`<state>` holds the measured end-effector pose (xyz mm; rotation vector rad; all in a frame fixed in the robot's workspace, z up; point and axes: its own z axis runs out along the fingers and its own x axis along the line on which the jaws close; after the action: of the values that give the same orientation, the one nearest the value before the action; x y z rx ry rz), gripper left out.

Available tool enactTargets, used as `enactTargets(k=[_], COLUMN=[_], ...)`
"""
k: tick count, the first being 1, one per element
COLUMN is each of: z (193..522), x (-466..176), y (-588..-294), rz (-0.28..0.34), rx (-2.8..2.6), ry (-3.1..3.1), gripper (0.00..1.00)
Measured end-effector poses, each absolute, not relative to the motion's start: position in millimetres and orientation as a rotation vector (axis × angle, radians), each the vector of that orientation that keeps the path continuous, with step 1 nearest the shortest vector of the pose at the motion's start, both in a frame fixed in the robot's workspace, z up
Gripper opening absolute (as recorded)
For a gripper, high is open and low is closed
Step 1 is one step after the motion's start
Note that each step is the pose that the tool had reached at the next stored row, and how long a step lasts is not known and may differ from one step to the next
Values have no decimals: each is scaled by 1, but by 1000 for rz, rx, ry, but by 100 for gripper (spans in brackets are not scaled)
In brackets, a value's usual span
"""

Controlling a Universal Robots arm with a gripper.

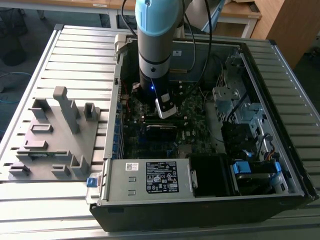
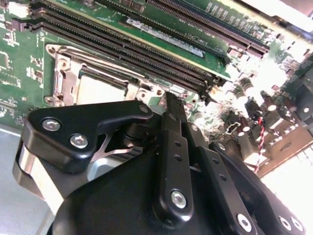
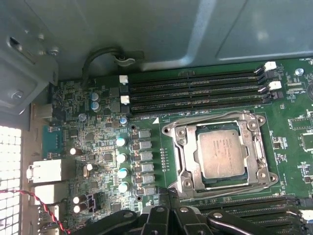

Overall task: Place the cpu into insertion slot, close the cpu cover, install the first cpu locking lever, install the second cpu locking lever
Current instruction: 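Install the second cpu locking lever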

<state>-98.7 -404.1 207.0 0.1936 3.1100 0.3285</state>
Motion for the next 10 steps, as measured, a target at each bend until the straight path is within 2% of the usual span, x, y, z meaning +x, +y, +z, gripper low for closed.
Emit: enactTargets(k=[10], z=[207], x=[-85], y=[-388], rz=[292], rx=[194], ry=[3112], gripper=[10])
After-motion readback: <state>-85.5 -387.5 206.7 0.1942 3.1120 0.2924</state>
